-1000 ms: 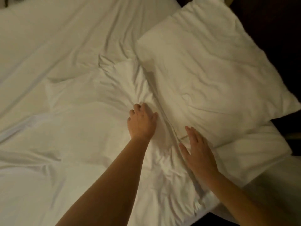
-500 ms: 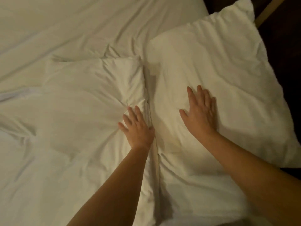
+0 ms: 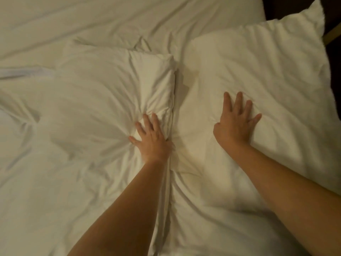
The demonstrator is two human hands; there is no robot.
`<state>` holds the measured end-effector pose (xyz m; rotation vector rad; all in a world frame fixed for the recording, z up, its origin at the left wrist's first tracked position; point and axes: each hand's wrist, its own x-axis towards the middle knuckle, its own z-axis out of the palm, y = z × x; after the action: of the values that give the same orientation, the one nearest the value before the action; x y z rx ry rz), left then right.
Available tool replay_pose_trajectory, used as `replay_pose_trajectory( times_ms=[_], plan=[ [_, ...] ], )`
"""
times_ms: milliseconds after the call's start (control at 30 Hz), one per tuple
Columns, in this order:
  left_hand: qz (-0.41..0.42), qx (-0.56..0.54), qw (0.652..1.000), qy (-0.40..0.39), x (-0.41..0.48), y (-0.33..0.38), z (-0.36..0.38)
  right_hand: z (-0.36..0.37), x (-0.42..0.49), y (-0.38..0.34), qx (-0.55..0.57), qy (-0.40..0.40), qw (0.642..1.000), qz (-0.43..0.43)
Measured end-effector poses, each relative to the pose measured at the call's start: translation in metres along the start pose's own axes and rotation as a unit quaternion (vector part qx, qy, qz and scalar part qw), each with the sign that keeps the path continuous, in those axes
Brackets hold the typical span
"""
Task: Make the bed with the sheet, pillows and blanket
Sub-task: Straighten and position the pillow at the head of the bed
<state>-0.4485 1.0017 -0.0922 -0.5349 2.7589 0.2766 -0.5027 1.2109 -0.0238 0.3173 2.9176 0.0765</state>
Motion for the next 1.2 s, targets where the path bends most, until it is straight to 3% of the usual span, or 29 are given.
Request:
replay_pose_trajectory(
  times_ms=[267, 500, 733, 933, 1200],
  plan=[
    [0.000, -0.066, 0.997, 0.033, 0.003, -0.016, -0.007, -0.031, -0.006, 0.020, 0.061, 0.034, 0.998, -0.002],
    [-0.024, -0.153, 0.984, 0.084, 0.020, -0.038, -0.012, -0.019, -0.005, 0.012, -0.017, -0.037, 0.997, -0.058],
    [-0.042, -0.149, 0.983, 0.102, 0.029, -0.034, 0.001, 0.012, 0.011, -0.010, -0.035, 0.010, 0.999, -0.022],
    [-0.050, -0.179, 0.976, 0.116, 0.032, -0.038, 0.006, 0.015, 0.024, -0.005, -0.001, 0.038, 0.999, 0.012],
    [-0.037, -0.220, 0.970, 0.101, 0.023, -0.038, -0.013, -0.021, 0.019, 0.043, 0.123, 0.081, 0.988, -0.055]
  ],
)
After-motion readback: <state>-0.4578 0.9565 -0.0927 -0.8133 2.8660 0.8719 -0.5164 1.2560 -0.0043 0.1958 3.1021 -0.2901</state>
